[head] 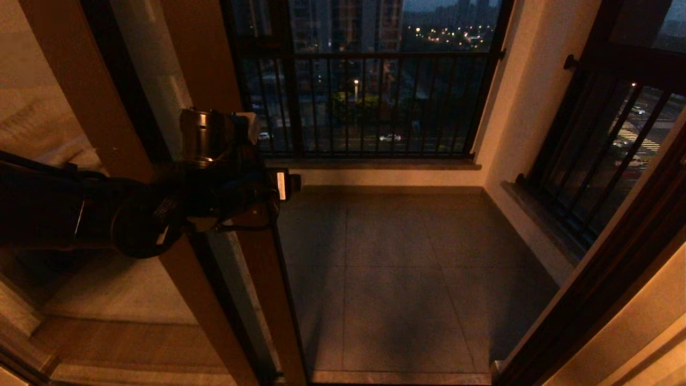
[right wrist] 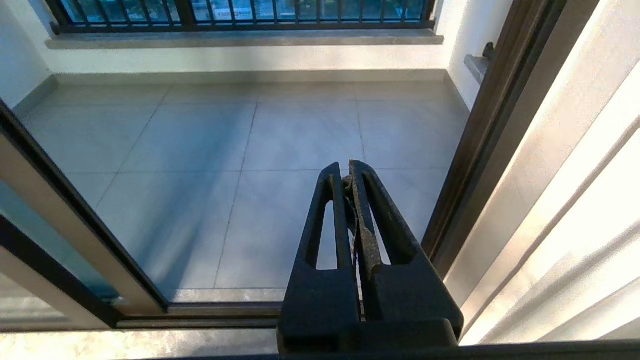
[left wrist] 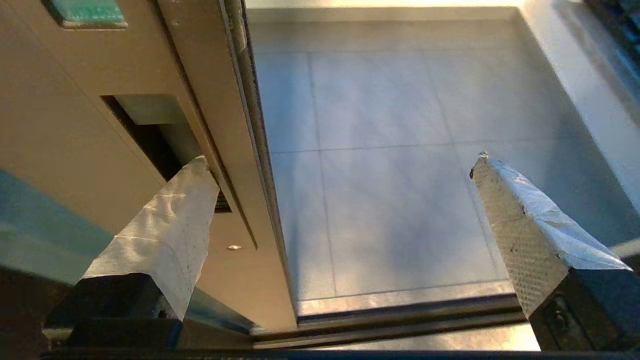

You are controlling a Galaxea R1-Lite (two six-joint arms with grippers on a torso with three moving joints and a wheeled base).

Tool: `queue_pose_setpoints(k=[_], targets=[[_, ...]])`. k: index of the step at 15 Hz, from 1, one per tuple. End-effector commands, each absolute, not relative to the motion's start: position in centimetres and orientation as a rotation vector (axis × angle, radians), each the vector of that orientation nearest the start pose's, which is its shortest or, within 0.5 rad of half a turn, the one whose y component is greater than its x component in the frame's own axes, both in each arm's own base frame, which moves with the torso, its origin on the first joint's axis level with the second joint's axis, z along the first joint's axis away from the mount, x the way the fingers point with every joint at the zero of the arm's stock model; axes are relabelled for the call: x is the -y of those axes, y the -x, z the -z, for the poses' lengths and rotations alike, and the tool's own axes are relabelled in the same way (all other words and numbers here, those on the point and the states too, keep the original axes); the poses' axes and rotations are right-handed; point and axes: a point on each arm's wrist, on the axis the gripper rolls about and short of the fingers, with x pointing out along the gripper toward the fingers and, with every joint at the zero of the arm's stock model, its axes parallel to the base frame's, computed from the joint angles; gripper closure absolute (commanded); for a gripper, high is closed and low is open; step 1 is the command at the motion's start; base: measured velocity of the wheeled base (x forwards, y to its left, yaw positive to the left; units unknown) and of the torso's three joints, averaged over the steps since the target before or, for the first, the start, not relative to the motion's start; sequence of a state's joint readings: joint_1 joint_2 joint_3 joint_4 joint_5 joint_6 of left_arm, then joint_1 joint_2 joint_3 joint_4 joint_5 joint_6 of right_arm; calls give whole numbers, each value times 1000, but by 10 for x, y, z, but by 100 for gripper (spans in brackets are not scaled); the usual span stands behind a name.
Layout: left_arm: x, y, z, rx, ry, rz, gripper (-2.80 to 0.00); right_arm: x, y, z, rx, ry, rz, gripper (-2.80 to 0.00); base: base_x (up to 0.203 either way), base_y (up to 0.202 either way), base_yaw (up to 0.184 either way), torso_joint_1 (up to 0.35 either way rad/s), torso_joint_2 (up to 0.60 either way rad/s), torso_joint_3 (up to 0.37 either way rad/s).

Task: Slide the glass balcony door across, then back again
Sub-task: Close the slid door

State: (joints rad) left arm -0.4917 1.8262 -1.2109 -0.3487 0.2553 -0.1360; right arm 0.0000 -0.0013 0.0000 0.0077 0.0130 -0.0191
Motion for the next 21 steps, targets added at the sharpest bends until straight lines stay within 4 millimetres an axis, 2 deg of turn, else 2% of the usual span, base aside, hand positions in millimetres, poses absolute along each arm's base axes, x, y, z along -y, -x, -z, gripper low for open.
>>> queue_pose_setpoints(k=[1, 9, 21], targets=[[169, -320, -224, -263, 36, 222, -280, 0, 23, -74, -9, 20, -14, 0, 0, 0, 0, 0, 0, 0], [190, -310, -222, -266, 23, 285, -280, 0, 23, -74, -9, 20, -14, 0, 0, 0, 0, 0, 0, 0], [221, -310, -218, -245, -2, 354, -280, 0, 23, -74, -9, 20, -14, 0, 0, 0, 0, 0, 0, 0]])
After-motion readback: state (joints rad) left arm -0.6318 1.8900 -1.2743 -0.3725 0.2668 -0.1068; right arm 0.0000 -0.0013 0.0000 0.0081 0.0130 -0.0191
